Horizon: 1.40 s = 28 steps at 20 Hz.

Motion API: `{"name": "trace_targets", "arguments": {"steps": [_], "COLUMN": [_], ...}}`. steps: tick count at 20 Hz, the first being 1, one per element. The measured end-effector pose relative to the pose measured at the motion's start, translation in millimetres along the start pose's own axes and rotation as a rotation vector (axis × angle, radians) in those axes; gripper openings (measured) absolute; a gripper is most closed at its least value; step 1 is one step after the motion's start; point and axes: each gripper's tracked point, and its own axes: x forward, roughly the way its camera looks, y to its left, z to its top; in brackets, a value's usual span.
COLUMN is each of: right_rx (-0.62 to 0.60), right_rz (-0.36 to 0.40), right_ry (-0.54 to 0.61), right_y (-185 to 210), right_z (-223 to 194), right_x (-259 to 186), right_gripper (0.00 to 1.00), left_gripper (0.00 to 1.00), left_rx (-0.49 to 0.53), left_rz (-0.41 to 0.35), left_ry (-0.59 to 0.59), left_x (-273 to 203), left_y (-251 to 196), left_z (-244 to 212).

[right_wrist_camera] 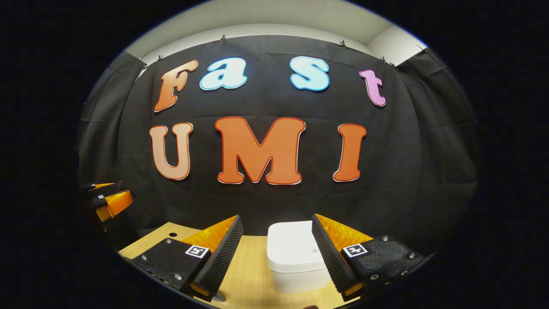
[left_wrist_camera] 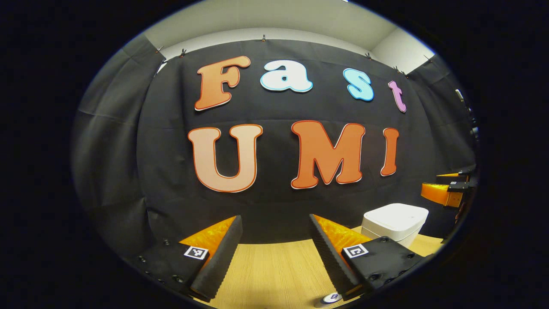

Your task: Press the lid of the desktop garbage bin to open it, pick up the crumpled paper on the desktop and throw it into the bin, then pick up the pop can on the desktop and drop it into the bin, and finally close the garbage bin lid.

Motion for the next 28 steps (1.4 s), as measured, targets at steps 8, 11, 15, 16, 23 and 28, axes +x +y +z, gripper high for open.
{"name": "trace_targets", "arguments": {"steps": [8, 11, 15, 16, 23, 28], "right_rx": [-0.007, 0.001, 0.009, 0.013, 0.034, 0.027], "right_rz": [-0.042, -0.055, -0.073, -0.065, -0.044, -0.043], "right_ry": [0.014, 0.043, 0.083, 0.103, 0.212, 0.294], "right_y": [-25.3, -36.2, -50.9, -51.6, -60.0, -62.8], "right_z": [2.4, -4.8, -13.9, -17.8, -39.8, -58.8], "right_x": [18.6, 29.2, 41.4, 44.2, 64.7, 75.2], "right_gripper": [0.96, 0.94, 0.88, 0.84, 0.67, 0.38], "left_gripper": [0.96, 0.97, 0.99, 0.98, 0.98, 1.0], "left_rx": [-0.003, 0.004, 0.024, 0.024, 0.034, 0.044], "left_rz": [0.024, 0.03, 0.039, 0.038, 0.053, 0.071], "left_ry": [0.012, 0.024, 0.033, 0.038, 0.063, 0.091], "left_x": [-4.3, -4.7, -5.7, -6.6, -12.9, -21.0], "left_y": [5.5, 4.6, 2.3, 2.5, -2.9, -2.4], "left_z": [-12.0, -15.5, -19.8, -20.9, -26.3, -34.8]}}
